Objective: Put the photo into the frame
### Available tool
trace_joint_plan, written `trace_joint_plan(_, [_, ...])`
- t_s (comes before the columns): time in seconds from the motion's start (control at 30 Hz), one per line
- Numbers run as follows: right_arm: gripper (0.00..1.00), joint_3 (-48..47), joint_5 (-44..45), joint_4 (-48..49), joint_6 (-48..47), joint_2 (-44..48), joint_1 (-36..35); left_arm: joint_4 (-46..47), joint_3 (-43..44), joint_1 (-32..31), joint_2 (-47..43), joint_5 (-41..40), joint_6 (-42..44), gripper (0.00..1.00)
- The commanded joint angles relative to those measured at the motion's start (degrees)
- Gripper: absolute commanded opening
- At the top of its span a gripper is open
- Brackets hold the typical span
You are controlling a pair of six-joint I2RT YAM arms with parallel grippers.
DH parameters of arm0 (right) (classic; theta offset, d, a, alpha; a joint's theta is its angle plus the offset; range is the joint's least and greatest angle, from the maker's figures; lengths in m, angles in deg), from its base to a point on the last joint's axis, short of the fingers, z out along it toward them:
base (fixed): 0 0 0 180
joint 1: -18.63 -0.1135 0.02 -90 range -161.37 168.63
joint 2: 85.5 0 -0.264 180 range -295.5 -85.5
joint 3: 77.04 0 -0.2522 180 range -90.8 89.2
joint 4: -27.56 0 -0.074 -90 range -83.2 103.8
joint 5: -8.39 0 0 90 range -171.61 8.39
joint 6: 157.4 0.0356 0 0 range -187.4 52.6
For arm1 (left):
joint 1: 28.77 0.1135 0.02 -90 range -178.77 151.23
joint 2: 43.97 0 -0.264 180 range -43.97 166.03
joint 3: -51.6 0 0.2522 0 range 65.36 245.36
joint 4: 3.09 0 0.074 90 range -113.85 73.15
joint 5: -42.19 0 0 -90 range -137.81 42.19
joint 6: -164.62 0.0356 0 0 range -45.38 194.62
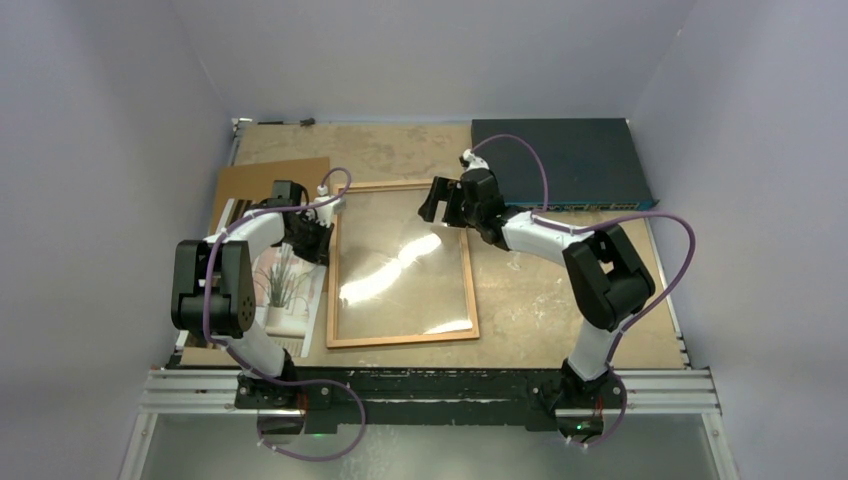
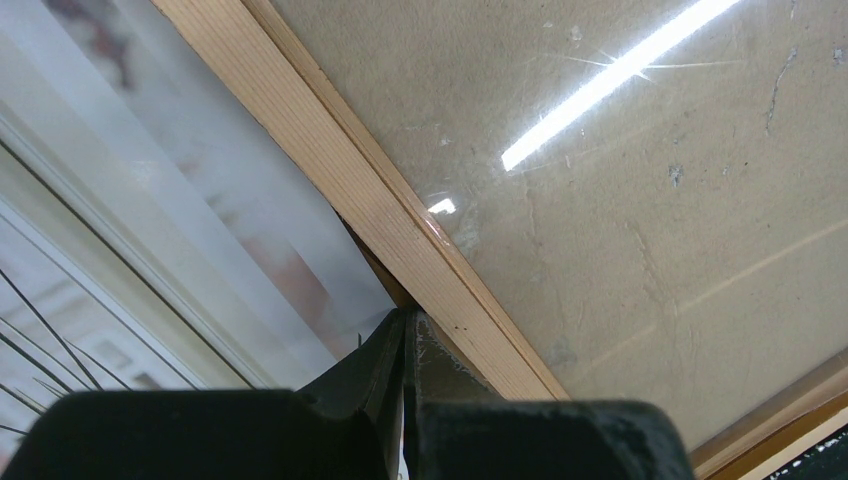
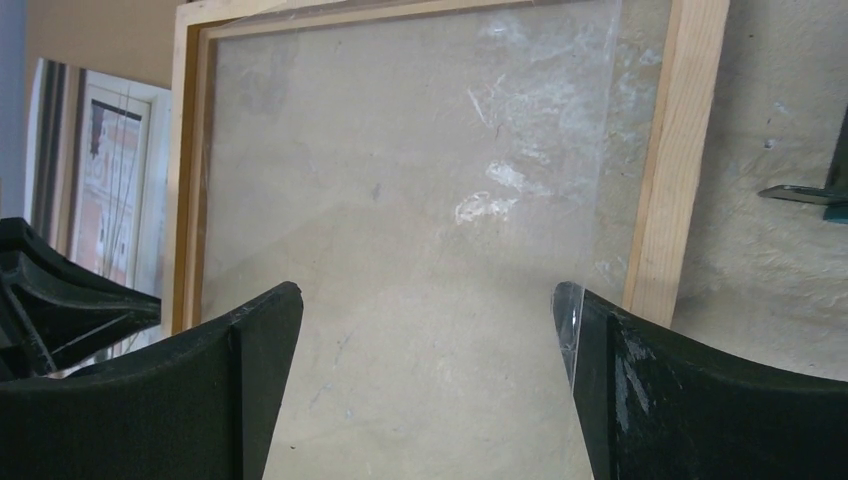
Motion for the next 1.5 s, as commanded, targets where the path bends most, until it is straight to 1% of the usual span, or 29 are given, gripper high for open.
trace_joint_plan(0.0, [0.99,-2.6,3.0,-2.1,-2.6,0.0,-0.3,1.8,0.2,-0.7,-0.1,1.4,0.6,0.00])
trace_joint_plan(0.5, [0.99,-3.3,6.5,-4.8,-5.1,0.3,-0.3,1.5,0.4,-0.8,0.0,1.4,0.6,0.00])
trace_joint_plan(0.8, [0.99,-4.5,6.7,-4.3,-6.5,-1.2,-0.3,1.4,0.5,-0.7,-0.1,1.3,0.9,0.00])
trace_joint_plan(0.9, [0.98,-4.5,7.6,-3.6,-6.9,-0.4,-0.3,1.5,0.5,-0.7,-0.1,1.3,0.8,0.00])
trace_joint_plan(0.97, [0.96,-3.5,7.3,-2.4,-7.5,1.1,-0.3,1.5,0.5,-0.7,0.0,1.3,0.7,0.00])
trace_joint_plan(1.13, [0.86,0.9,6.4,-1.0,-6.5,5.5,-0.6,1.5,0.5,-0.7,-0.1,1.4,0.7,0.00])
trace_joint_plan(1.3, [0.74,5.8,6.0,-4.2,-5.7,10.0,-3.7,1.5,0.7,-0.8,0.0,1.2,0.7,0.00])
trace_joint_plan(1.37, [0.67,8.0,5.9,-6.3,-5.0,11.7,-5.3,1.4,0.8,-0.8,0.0,1.3,0.7,0.00])
trace_joint_plan(1.47, [0.60,12.7,4.2,-7.8,-3.4,15.0,-7.3,1.5,0.9,-0.7,-0.1,1.1,0.7,0.00])
